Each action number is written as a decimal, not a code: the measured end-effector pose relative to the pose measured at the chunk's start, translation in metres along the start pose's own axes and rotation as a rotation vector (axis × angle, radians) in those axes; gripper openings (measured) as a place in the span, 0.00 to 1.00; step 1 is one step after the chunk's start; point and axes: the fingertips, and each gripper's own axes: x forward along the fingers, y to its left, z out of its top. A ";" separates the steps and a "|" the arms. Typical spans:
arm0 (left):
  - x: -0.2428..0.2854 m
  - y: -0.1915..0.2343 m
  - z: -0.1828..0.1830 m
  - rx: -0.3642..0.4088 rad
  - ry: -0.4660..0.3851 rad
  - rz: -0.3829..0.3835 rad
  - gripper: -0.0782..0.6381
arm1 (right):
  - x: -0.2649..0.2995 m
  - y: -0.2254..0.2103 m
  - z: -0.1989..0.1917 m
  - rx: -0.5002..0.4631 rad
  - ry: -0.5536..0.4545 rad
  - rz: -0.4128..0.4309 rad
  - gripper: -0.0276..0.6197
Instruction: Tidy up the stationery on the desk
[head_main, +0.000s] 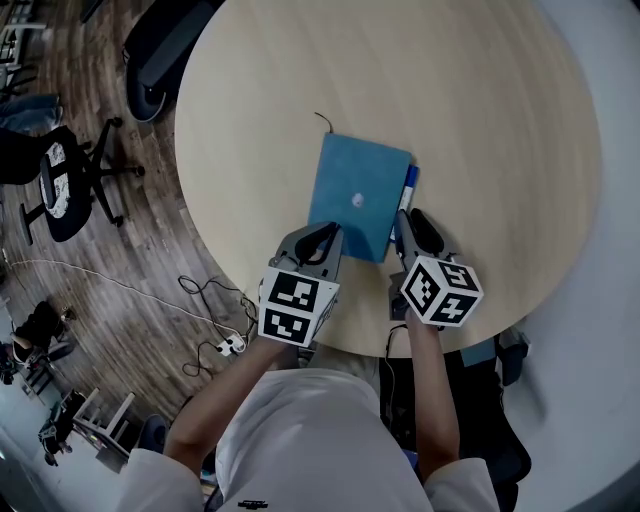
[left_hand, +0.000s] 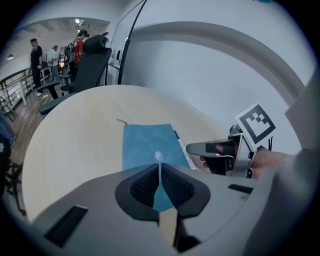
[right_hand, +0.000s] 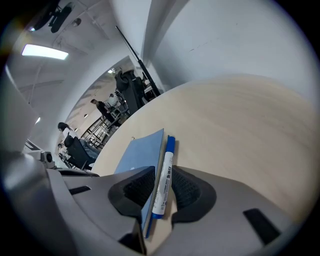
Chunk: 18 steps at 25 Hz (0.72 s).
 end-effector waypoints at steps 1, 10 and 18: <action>-0.002 0.000 0.001 0.001 -0.003 0.000 0.15 | -0.003 0.000 0.001 0.004 -0.007 -0.007 0.20; -0.034 -0.009 0.011 0.020 -0.036 -0.019 0.15 | -0.042 0.020 0.003 -0.025 -0.064 -0.053 0.20; -0.089 -0.026 0.017 0.053 -0.068 -0.054 0.15 | -0.106 0.062 0.005 -0.071 -0.165 -0.112 0.16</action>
